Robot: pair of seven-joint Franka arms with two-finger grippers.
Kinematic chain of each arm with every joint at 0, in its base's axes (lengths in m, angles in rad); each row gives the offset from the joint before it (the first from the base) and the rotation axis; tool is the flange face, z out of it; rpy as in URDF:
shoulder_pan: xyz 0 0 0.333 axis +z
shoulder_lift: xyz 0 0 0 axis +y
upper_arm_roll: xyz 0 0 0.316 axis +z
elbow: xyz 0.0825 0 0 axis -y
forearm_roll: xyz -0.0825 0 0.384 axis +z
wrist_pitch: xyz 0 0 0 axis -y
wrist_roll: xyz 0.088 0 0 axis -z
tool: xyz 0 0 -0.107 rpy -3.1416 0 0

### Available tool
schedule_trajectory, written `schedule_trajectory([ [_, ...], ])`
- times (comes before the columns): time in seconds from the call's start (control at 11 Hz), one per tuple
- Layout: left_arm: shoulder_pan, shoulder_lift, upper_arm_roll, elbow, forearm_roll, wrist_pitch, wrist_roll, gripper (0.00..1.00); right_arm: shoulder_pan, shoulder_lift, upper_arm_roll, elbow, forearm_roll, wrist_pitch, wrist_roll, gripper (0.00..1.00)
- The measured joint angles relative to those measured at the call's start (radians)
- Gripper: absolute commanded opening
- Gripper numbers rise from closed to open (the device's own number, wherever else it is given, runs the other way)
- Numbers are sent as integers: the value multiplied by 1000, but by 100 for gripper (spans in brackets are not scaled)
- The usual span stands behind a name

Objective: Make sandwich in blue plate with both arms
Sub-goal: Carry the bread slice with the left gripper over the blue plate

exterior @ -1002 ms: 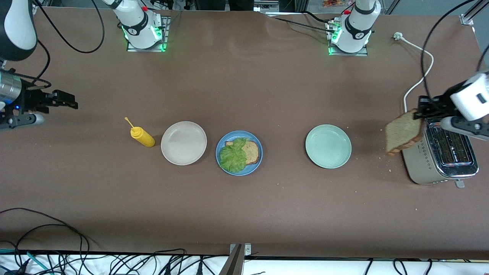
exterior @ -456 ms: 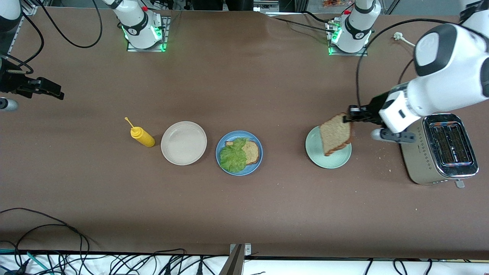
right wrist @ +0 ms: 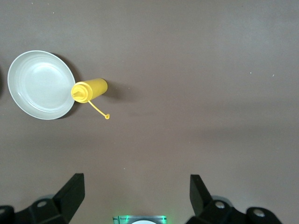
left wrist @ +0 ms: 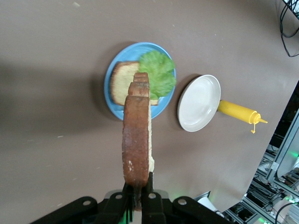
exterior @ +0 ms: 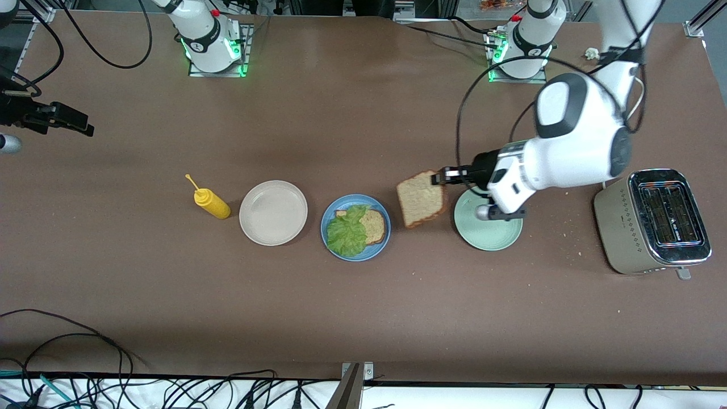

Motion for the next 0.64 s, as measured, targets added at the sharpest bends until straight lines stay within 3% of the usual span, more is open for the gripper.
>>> schedule_trajectory([
  [0.27,-116,92,-1,8,-83,158,-5,0,1,-2,4,9,0,7,0,100],
  [0.64,-199,197,0,116,-183,247,-6,0,1,-1,6,11,0,37,0,100],
])
